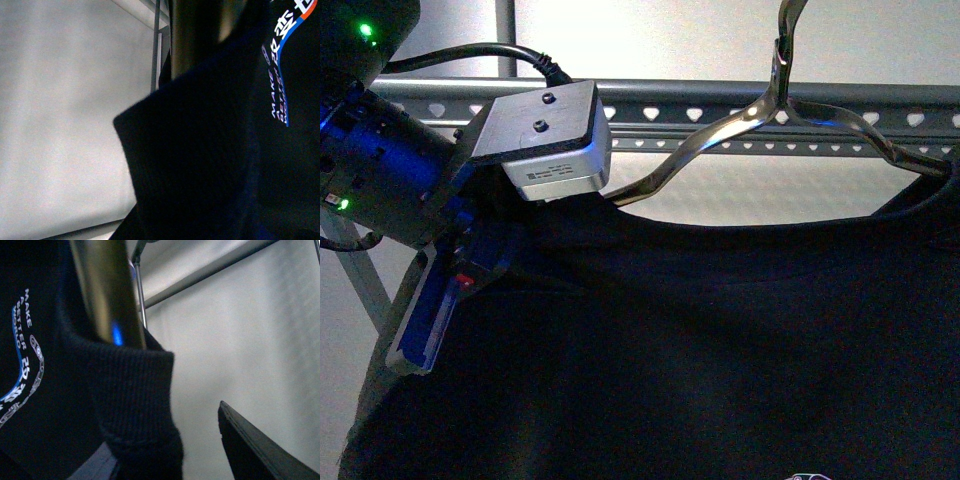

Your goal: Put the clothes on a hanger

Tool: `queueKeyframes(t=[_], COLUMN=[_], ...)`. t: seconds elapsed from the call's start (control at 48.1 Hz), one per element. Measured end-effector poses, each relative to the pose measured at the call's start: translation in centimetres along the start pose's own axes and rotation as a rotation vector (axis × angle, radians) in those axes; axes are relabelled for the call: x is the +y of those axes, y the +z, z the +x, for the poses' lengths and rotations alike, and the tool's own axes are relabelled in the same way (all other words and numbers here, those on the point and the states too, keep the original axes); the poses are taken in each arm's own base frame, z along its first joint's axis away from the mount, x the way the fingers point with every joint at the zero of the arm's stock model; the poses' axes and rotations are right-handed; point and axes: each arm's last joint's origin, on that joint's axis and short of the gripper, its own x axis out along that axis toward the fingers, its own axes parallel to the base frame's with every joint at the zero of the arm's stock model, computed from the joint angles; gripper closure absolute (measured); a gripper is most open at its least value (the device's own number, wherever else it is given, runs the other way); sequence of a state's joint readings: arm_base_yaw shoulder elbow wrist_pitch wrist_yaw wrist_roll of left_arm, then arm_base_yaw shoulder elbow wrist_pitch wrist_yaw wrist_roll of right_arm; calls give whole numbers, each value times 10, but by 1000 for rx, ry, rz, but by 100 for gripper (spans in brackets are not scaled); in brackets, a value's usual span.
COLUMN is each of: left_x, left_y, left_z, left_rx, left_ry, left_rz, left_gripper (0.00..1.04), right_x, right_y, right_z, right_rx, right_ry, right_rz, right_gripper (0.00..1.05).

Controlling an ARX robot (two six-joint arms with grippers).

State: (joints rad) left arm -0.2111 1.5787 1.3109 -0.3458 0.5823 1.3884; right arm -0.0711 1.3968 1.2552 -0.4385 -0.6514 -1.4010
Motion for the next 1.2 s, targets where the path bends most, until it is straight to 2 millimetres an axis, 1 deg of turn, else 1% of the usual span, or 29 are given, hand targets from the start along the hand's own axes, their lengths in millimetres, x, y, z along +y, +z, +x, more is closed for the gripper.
queueKeyframes(t=[0.166, 0.208, 0.228, 0.249, 0.332, 0.436, 0.519, 0.54, 0.561, 0.623, 0.644, 0.665, 0.706, 0.727, 0.748, 0.789, 0.81, 0.831, 0.852, 0.872, 0.893, 0.935, 0.955, 1.018, 1.08, 1.101, 1.122, 1.163, 1.205], left_x=[0, 0, 0, 0, 0, 0, 0, 0, 0, 1, 0, 0, 0, 1, 2, 9, 13, 16, 21, 23, 25, 28, 28, 31, 30, 29, 25, 7, -5], left_y=[0, 1, 1, 1, 3, 3, 3, 3, 3, 3, 4, 4, 0, -1, -2, -3, -3, -3, -4, -4, -4, -4, -4, 0, 8, 10, 14, 19, 20], left_z=[0, 0, 0, 0, -1, -1, -1, -1, -1, -1, 0, 1, 0, -1, -1, -6, -10, -13, -20, -25, -28, -37, -38, -48, -52, -52, -53, -59, -63], left_rx=[-8, -12, -28, -33, -44, -45, -45, -45, -45, -44, -20, 57, 146, 169, 173, 171, 158, 151, 114, 89, 84, 10, 0, -128, -247, -248, -213, -106, -68], left_ry=[-2, -3, -5, -6, -4, -3, -3, -3, -3, -2, 20, 116, 275, 365, 387, 584, 669, 727, 826, 891, 918, 996, 1007, 1055, 1014, 1019, 1035, 1072, 1065], left_rz=[-2, -2, -2, -2, 2, 3, 3, 3, 3, 2, -27, -68, -201, -311, -334, -544, -636, -685, -821, -907, -929, -1099, -1122, -1294, -1408, -1408, -1402, -1331, -1286], left_gripper=[93, 89, 83, 80, 66, 51, 37, 32, 30, 19, 16, 10, 5, 5, 5, 7, 7, 7, 6, 6, 7, 7, 7, 7, 7, 7, 13, 24, 30], right_x=[11, 13, 16, 17, 24, 30, 36, 37, 37, 39, 39, 39, 38, 38, 37, 36, 34, 33, 31, 28, 26, 20, 18, 7, -4, -6, -11, -18, -22], right_y=[-14, -17, -20, -23, -35, -49, -64, -70, -72, -83, -87, -92, -99, -101, -103, -106, -107, -108, -109, -109, -109, -109, -109, -106, -102, -100, -99, -96, -96], right_z=[-10, -12, -12, -13, -14, -14, -11, -10, -10, -9, -9, -9, -11, -11, -12, -14, -15, -16, -18, -19, -20, -23, -23, -27, -30, -30, -29, -25, -22], right_rx=[-31, -37, -35, -28, -1, 29, 67, 90, 95, 130, 141, 153, 167, 172, 174, 178, 178, 176, 176, 174, 174, 179, 182, 194, 186, 183, 177, 162, 158], right_ry=[25, 27, 32, 31, 34, 43, 46, 42, 40, 33, 29, 19, -1, -11, -16, -40, -54, -68, -84, -103, -113, -148, -157, -218, -262, -269, -280, -296, -300], right_rz=[87, 100, 114, 124, 180, 252, 322, 349, 355, 410, 428, 452, 485, 503, 507, 542, 558, 576, 592, 608, 623, 659, 673, 778, 912, 947, 1002, 1091, 1147], right_gripper=[88, 93, 97, 99, 99, 99, 99, 100, 100, 100, 100, 100, 100, 100, 100, 100, 100, 100, 100, 100, 100, 100, 100, 100, 100, 100, 100, 100, 100])
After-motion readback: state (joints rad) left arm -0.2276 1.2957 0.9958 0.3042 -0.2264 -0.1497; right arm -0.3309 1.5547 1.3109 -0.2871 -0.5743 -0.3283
